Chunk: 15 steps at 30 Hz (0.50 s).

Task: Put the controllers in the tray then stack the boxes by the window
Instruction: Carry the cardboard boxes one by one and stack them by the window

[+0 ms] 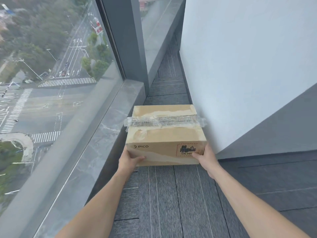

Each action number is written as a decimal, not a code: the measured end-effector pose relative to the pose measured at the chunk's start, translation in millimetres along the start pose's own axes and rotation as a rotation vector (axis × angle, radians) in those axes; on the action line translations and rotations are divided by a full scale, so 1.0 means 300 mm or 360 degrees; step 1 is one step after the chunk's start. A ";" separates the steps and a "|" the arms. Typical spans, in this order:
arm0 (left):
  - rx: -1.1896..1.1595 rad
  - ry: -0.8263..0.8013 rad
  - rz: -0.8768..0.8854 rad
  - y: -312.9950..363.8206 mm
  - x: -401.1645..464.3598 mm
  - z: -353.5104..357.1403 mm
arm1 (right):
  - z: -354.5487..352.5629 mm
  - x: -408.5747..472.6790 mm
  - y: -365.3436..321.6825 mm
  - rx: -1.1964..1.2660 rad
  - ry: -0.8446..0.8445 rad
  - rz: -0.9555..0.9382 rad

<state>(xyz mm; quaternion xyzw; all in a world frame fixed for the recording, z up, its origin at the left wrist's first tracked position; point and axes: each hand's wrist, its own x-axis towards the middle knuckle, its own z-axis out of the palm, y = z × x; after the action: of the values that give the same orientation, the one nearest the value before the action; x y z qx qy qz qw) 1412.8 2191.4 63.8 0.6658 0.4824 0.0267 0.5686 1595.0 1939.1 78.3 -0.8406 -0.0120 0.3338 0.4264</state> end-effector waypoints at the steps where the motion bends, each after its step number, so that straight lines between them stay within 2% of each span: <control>1: 0.0010 0.0009 0.0025 -0.014 0.035 0.014 | 0.010 0.031 0.011 -0.0005 0.0010 -0.0015; 8: 0.0079 0.0062 0.0091 -0.058 0.226 0.098 | 0.065 0.215 0.031 -0.0109 0.0138 -0.0043; 15: 0.0215 -0.0013 -0.0080 -0.112 0.303 0.152 | 0.070 0.290 0.047 -0.0301 0.0085 0.0108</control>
<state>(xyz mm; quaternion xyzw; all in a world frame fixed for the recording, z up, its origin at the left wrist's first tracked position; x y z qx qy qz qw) 1467.2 2215.6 -25.2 0.6905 0.4973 -0.0228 0.5248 1646.9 1971.5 11.6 -0.8856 -0.0037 0.3229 0.3337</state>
